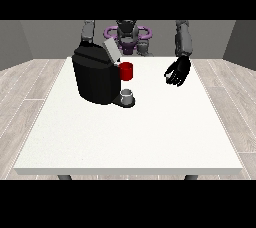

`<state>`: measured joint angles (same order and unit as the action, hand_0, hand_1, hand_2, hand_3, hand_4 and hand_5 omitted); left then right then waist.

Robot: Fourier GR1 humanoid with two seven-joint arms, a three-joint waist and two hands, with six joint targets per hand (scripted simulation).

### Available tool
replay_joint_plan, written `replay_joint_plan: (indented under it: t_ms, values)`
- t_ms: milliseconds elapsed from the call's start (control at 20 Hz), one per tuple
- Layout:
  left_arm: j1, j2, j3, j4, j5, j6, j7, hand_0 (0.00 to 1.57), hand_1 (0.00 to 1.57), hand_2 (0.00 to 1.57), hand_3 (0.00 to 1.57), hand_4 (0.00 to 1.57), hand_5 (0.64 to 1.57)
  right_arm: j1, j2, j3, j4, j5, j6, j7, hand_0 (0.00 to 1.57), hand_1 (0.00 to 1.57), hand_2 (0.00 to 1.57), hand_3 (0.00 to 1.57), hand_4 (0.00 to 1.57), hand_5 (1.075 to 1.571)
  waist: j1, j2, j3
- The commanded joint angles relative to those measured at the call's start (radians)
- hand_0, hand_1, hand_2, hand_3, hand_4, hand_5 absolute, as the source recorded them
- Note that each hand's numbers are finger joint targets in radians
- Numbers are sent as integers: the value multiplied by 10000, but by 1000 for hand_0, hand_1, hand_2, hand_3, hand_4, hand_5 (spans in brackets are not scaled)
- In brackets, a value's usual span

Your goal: Insert the coffee pod into the coffee machine and close the lid

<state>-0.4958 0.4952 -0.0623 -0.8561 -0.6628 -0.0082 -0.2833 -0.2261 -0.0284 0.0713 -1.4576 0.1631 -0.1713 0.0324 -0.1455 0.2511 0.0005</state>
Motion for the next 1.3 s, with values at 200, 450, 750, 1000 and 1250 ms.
replay_joint_plan:
  t_ms: [200, 450, 750, 1000, 1250]
  values:
    - [-294, -67, -950, 607, -1558, -360, 613, 757, 757, 928, 769, 348, 1571, -573, -217, -652, 1135, -364, 273, -307, 0, 0, 0, 0, 0, 1571, 182, -97, -1]
    - [-629, -405, -616, 1719, -1777, -519, 154, 792, 792, 979, 866, 399, 1571, -353, 55, -392, 1070, -200, 161, 61, 0, 0, 0, 0, 0, 1571, 104, -624, -7]
    - [-1093, -606, -349, 1756, -1954, -17, -270, 1190, 1190, 1287, 1216, 506, 1571, -626, -154, -823, 1758, -375, 165, -257, 0, 0, 0, 0, 0, 1571, 182, -569, -7]
    - [-1250, -741, 122, 1392, -870, -1467, -1084, 1451, 1451, 1437, 1359, 521, 1571, 70, -101, -697, 2311, 138, -310, -611, 0, 0, 0, 0, 0, 1571, 476, -1227, -5]
    - [-1707, -1406, -344, 576, -1163, -2605, 211, 1403, 1403, 1395, 1319, 502, 1571, -130, -381, -1232, 3633, 100, -367, -971, 0, 0, 0, 0, 0, 1571, 1025, -1972, 4]
